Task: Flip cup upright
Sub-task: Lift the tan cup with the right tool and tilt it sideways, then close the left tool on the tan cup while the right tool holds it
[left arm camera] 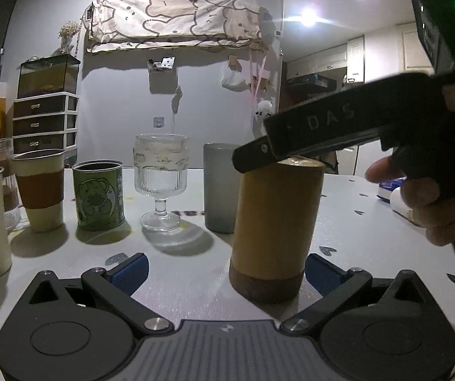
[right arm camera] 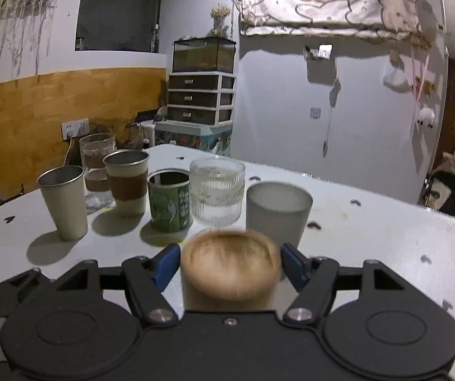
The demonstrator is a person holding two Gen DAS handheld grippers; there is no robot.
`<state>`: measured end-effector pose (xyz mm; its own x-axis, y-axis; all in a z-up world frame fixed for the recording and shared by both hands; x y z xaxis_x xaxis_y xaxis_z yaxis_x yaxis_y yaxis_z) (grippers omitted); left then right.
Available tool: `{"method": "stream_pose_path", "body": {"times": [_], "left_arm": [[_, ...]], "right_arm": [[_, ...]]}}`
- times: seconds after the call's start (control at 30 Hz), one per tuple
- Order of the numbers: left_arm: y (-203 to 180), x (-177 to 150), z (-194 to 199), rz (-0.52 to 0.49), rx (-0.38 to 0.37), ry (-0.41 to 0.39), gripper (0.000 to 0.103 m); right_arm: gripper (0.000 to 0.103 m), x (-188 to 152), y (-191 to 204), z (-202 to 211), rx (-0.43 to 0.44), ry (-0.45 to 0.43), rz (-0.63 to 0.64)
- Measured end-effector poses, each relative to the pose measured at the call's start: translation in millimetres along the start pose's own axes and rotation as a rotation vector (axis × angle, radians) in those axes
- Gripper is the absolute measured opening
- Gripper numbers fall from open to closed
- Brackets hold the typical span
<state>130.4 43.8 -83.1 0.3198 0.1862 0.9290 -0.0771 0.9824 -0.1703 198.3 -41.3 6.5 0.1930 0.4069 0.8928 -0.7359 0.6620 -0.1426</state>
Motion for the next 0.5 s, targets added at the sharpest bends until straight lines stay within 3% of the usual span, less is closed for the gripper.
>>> {"method": "stream_pose_path", "body": {"times": [0.27,0.5], "left_arm": [[0.4,-1.5,-8.9,0.019,-0.004,0.017,0.103],[-0.7,-8.9,-2.8,0.021,-0.021,0.047,0.103]], "right_arm": [[0.069,-0.4,7.4,0.3,-0.013,0.009,0.048],[0.069,-12.8,23.8,39.4,-0.022,-0.022,0.131]]}}
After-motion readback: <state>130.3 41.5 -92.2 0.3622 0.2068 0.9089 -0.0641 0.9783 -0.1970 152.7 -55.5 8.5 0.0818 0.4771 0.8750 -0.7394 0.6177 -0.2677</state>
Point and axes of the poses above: each gripper's, at about its wrist camera, not at the fingertips, and z roughly against the way its jaws point, y to its left, x to its top, the point moved 9 cm from there along -z, roughly the way its jaws point, and after that the axes turned 7 degrees about z, right-handed, at the moved point
